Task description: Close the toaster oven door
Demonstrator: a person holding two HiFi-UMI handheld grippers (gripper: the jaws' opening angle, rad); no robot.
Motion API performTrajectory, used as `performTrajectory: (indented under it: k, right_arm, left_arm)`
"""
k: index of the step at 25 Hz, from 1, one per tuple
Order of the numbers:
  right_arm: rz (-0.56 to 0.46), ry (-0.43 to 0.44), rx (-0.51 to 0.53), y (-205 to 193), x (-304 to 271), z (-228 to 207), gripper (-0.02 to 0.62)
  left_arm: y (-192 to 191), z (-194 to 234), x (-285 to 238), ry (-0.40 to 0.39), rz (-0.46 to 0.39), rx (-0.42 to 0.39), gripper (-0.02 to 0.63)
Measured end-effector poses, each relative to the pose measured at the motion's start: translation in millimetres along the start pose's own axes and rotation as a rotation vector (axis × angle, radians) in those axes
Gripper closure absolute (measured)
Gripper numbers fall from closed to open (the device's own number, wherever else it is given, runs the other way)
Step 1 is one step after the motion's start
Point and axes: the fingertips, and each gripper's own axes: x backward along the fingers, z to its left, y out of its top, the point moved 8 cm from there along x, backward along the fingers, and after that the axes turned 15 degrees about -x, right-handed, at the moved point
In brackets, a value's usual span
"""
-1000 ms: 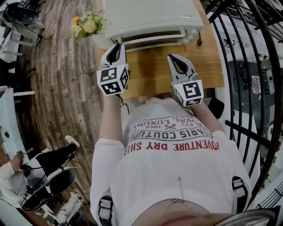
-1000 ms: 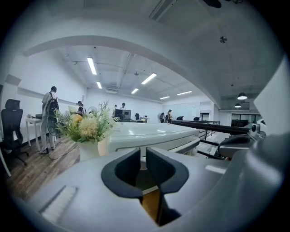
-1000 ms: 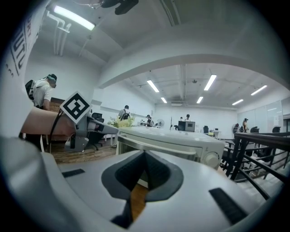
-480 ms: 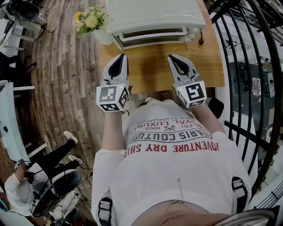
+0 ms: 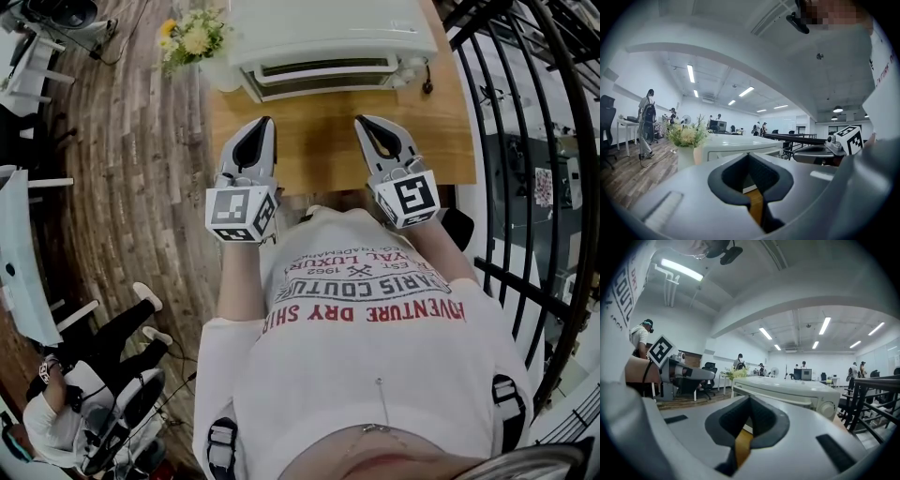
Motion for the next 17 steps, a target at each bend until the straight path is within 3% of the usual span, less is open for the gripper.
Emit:
performTrajectory:
  k: [17]
  right_arm:
    - [-0.005, -0.021, -0.011, 4.1, 0.0, -1.2, 0.606]
  left_arm:
    - [5.4, 0.5, -0.5, -0.018, -0.011, -0.028, 0.594]
